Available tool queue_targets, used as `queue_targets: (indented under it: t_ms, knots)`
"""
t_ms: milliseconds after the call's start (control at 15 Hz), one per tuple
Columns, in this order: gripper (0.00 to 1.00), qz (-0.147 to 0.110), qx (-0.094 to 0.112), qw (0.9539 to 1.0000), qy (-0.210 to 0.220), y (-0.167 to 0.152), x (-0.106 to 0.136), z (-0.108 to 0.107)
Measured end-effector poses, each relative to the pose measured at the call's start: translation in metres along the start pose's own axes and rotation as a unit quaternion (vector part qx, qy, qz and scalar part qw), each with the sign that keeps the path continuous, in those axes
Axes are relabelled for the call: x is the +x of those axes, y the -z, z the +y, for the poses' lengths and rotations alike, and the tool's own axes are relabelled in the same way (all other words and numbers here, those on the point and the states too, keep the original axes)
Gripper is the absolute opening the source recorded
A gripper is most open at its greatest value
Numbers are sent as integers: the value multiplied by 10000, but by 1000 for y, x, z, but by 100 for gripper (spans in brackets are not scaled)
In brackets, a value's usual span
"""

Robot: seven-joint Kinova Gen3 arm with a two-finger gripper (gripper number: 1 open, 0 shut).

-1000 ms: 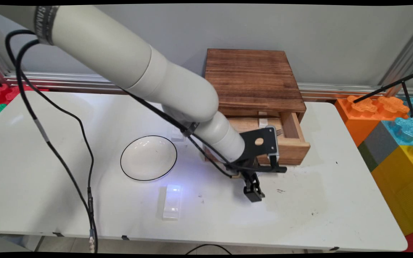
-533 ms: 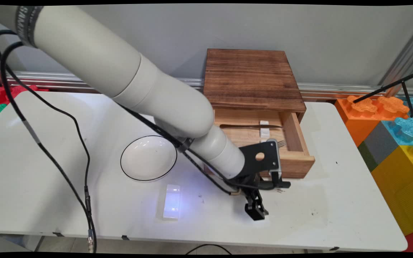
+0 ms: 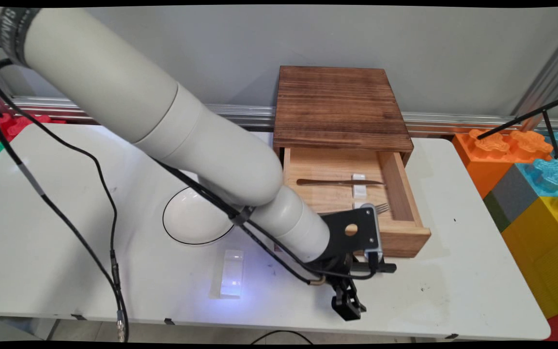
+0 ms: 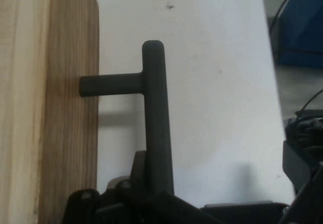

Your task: Open the drawer

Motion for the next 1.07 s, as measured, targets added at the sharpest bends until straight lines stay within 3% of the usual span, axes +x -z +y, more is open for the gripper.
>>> queue_targets:
  t_ms: [1067]
  knots:
    - [100,152,-131,9996,177,20,5,35]
